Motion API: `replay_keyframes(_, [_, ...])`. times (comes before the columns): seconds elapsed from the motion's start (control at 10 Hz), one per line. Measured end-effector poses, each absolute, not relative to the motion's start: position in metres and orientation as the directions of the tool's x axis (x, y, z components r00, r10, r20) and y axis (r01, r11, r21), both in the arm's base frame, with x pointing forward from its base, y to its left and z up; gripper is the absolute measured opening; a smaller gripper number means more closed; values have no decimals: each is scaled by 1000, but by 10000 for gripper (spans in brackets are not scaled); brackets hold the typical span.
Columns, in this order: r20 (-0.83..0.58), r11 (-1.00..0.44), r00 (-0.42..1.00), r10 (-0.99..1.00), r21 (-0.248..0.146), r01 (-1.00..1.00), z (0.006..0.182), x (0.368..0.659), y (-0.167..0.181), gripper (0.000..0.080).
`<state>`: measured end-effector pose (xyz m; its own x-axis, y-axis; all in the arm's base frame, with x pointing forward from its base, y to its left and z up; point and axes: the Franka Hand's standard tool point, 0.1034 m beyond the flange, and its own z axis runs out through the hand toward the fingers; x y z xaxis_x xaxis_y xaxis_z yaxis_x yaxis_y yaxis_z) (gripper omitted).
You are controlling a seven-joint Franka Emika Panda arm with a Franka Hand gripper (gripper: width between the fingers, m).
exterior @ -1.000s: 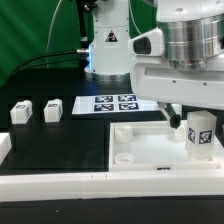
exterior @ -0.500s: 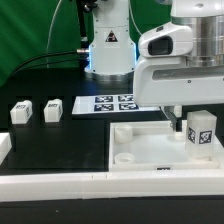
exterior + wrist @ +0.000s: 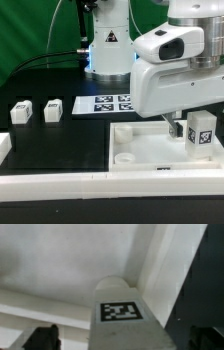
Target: Assemble one leg
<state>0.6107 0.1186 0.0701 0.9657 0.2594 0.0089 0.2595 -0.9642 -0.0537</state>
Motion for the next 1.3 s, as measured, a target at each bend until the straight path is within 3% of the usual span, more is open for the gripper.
replay_keyframes(0.2, [9, -964, 966, 259, -54, 259, 70, 611, 119, 412])
replay_keyframes(0.3, [9, -964, 966, 259, -54, 260, 70, 611, 119, 412])
replay_keyframes(0.4, [9, -964, 966, 259, -53, 259, 70, 611, 118, 293])
replay_keyframes(0.8, [7, -974, 976, 219, -56, 219, 70, 611, 118, 293])
replay_keyframes(1.3, [6, -942, 945, -328, -84, -326, 69, 612, 118, 294])
